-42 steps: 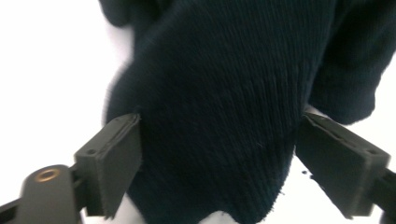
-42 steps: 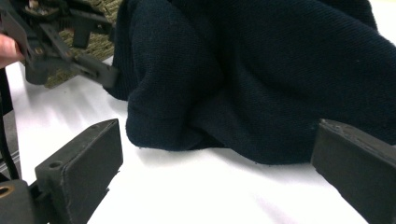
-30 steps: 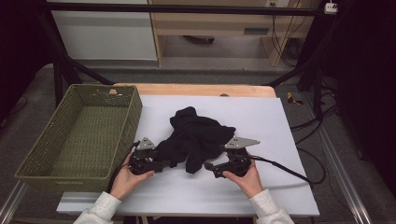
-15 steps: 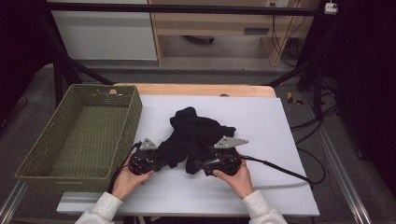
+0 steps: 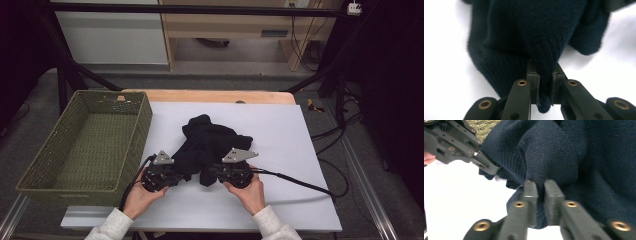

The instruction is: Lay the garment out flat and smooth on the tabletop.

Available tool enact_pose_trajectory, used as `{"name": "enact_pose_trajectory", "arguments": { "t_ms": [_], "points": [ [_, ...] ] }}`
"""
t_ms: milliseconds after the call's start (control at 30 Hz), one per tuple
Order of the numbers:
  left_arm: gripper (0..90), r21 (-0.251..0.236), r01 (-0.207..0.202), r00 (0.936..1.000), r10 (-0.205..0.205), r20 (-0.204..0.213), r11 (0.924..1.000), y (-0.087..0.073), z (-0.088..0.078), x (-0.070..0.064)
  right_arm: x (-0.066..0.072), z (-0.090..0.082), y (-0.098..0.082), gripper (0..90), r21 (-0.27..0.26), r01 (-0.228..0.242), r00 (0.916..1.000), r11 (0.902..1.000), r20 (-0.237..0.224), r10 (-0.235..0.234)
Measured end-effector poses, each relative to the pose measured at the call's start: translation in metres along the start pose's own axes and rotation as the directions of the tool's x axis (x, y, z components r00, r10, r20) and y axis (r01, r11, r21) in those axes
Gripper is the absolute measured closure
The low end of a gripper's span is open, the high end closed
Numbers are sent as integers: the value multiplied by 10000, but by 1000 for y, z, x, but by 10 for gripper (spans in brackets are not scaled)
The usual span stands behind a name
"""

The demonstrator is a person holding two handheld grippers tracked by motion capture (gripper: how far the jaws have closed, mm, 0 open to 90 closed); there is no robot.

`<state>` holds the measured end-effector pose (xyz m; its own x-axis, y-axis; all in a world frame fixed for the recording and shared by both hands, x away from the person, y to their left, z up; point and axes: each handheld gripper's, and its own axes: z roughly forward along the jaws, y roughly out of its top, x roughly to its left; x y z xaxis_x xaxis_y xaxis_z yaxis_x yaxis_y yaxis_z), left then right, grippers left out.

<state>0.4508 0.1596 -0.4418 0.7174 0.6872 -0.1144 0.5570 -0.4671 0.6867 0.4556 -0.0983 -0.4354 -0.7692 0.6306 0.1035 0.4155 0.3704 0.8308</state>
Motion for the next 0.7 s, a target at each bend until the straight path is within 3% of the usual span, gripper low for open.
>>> {"name": "enact_pose_trajectory", "arguments": {
  "t_ms": [167,300,367,467,533,700],
  "points": [
    [803,-50,-404,9990,405,200,9992,1,1,-11,-4,-20,2,872,173,93,9991,9998,412,-100],
    [727,-283,-448,9981,459,399,9986,0,2,-10,-16,-47,1,876,6,-270,9978,9996,612,269],
    [595,-547,-482,9967,516,631,9973,1,2,-8,-24,-61,-3,877,-33,-434,9956,9991,829,435],
    [438,-1113,-503,9962,577,646,9925,5,-4,-5,-36,-77,-10,878,27,-629,9914,9980,1149,622],
    [323,-1334,-261,9976,344,600,9907,7,-8,-1,-43,-84,-16,878,148,-660,9878,9977,1422,632],
    [172,-1534,371,9991,-335,261,9875,6,-12,13,-62,-93,-28,876,528,-940,9743,9942,2103,809]
  ]
}}
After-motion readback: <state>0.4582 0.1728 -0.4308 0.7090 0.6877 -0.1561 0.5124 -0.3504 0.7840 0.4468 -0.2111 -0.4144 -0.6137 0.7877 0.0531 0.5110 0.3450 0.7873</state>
